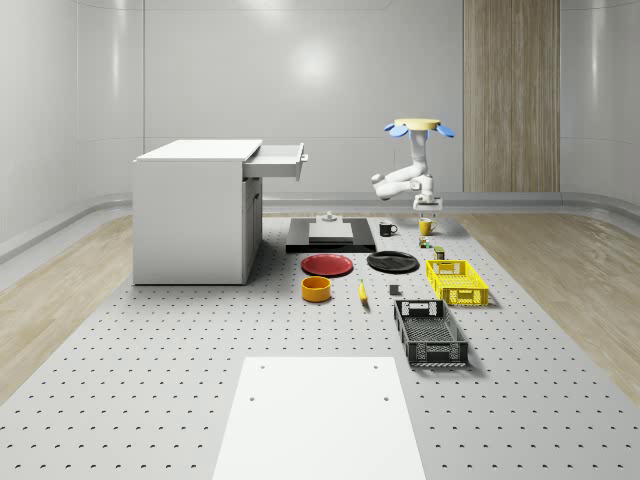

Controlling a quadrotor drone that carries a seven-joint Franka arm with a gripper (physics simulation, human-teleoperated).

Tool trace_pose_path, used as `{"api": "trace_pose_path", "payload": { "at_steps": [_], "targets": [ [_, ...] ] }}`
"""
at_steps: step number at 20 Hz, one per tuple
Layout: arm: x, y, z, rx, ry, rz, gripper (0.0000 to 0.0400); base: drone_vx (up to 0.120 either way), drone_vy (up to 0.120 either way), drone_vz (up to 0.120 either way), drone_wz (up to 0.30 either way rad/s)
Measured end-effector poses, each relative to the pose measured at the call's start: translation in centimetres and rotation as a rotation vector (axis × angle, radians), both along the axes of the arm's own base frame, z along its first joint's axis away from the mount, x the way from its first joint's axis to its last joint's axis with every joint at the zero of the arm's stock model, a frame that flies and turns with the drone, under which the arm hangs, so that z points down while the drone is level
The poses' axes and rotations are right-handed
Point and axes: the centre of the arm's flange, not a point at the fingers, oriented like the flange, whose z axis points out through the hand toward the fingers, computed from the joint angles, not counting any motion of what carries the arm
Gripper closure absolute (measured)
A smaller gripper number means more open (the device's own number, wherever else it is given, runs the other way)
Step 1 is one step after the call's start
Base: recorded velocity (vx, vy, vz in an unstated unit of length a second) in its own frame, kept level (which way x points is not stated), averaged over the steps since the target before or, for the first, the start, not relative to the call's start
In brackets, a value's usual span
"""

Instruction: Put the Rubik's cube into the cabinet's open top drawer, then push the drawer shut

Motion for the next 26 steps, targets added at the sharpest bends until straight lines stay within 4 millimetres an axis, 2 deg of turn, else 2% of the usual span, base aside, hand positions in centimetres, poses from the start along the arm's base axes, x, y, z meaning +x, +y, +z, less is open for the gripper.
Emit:
{"api": "trace_pose_path", "payload": {
  "at_steps": [2,7,9,13,17,26],
  "targets": [
    [0.00,0.00,0.00,0.000,0.000,0.000,0.0000,0.120,-0.020,-0.020,0.000],
    [0.00,-0.01,0.00,-0.001,0.000,0.000,0.0000,0.120,-0.120,0.000,0.000],
    [0.00,-0.01,0.00,-0.001,0.000,0.000,0.0000,0.120,0.000,-0.020,0.000],
    [0.00,-0.01,0.00,-0.001,0.000,0.000,0.0000,0.120,0.000,-0.120,0.000],
    [0.00,0.00,0.00,-0.001,0.000,0.000,0.0000,0.120,-0.090,-0.050,0.000],
    [0.00,0.00,0.00,-0.001,0.000,0.000,0.0000,0.004,0.000,-0.102,0.000]
  ]
}}
